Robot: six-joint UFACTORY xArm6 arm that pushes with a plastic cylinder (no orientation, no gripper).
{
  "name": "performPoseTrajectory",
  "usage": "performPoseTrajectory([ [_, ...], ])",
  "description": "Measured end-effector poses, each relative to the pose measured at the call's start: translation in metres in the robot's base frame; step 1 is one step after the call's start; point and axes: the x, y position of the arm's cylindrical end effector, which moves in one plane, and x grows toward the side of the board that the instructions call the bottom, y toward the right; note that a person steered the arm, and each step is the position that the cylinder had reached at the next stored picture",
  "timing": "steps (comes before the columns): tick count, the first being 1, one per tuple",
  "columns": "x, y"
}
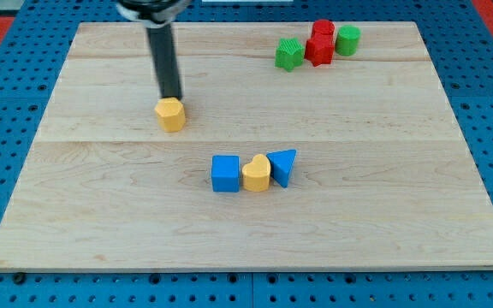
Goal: Place yellow hexagon into blue cube
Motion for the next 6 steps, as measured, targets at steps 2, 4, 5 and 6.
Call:
performPoseTrajectory([
  [2,0.009,-0.03],
  [4,0.026,0.045],
  [5,0.053,0.069],
  [6,0.071,0.099],
])
